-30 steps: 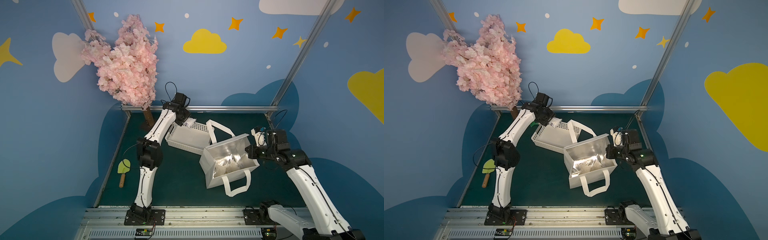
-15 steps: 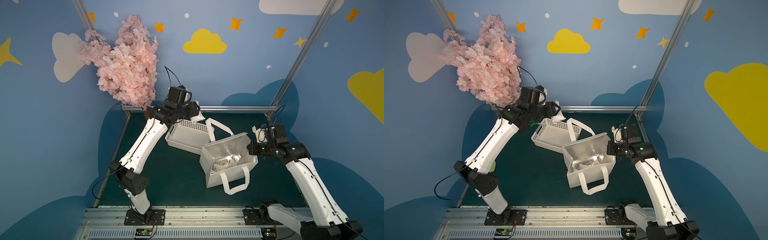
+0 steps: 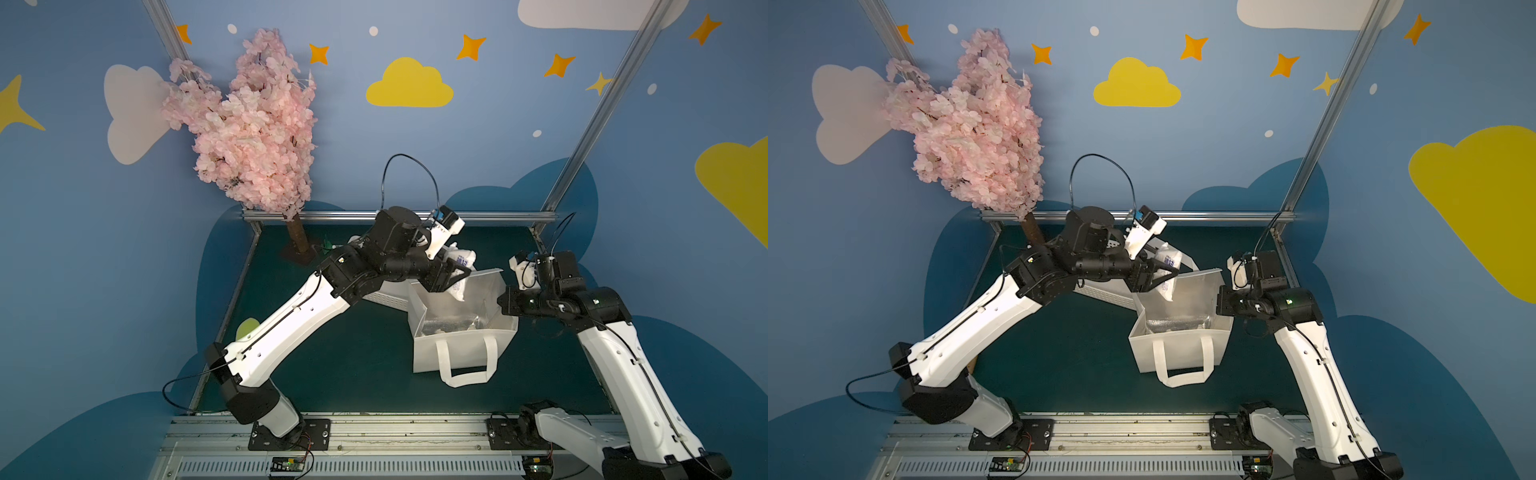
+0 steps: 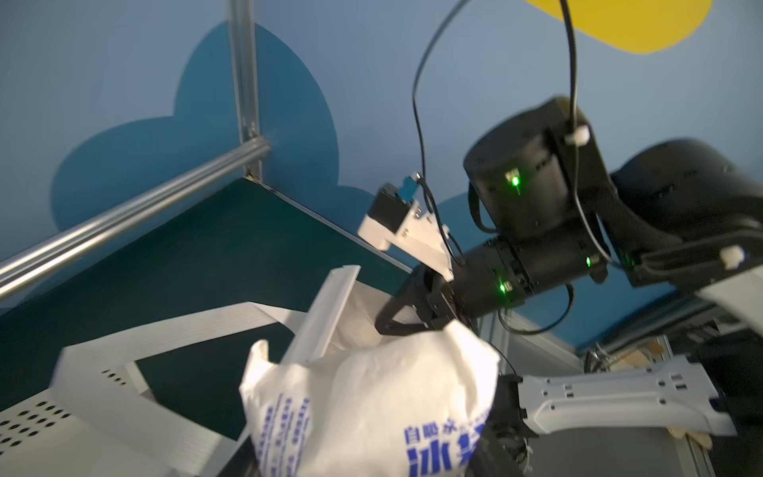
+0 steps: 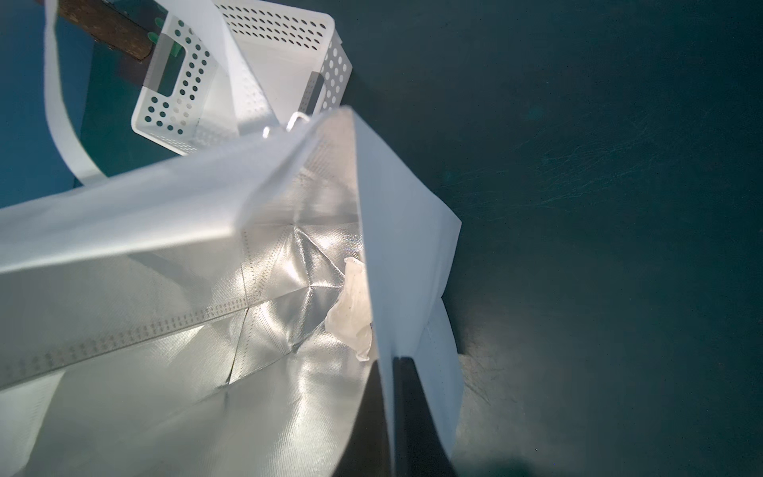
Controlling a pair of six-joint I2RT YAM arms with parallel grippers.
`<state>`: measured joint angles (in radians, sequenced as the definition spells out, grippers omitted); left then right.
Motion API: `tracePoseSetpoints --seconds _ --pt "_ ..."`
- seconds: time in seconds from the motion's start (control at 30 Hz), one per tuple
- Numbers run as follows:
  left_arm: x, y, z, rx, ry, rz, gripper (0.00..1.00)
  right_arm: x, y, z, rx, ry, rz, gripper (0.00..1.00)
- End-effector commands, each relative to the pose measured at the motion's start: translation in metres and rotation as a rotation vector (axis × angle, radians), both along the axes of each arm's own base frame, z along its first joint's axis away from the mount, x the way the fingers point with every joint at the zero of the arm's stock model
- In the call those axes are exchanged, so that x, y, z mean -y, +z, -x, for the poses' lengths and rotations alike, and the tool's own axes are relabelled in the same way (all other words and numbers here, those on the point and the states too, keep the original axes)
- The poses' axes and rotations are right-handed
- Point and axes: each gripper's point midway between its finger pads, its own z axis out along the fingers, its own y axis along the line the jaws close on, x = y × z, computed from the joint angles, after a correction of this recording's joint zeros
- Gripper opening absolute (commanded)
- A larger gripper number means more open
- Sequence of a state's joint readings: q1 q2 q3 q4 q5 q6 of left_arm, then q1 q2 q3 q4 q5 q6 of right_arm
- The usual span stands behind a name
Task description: Place the ice pack in the delivery bag
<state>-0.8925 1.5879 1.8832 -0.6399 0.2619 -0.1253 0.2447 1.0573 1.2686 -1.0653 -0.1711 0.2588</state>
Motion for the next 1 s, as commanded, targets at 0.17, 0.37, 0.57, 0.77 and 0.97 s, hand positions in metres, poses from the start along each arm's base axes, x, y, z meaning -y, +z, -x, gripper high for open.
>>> tracePoseSetpoints --seconds 0.17,0.37,0.57,0.77,0.97 --pt "0.041 -0.085 0.014 0.06 -0.235 -0.218 0.41 -0.01 0.011 0.019 0.029 0.048 -0.078 0.02" --pt "0.059 -0.155 0.023 0.063 -0.323 -0.435 0.42 -0.009 0.008 0.021 0.031 0.062 -0.07 0.03" --pt "0.064 -0.201 0.023 0.056 -0.322 -0.561 0.57 -0.012 0.007 0.02 0.032 0.075 -0.076 0.02" --pt "0.063 -0.185 0.021 0.041 -0.275 -0.543 0.75 -0.012 0.0 0.018 0.024 0.077 -0.074 0.03" --pt "0.054 -0.134 0.019 0.079 -0.195 -0.455 0.86 -0.01 -0.003 0.015 0.025 0.076 -0.052 0.03"
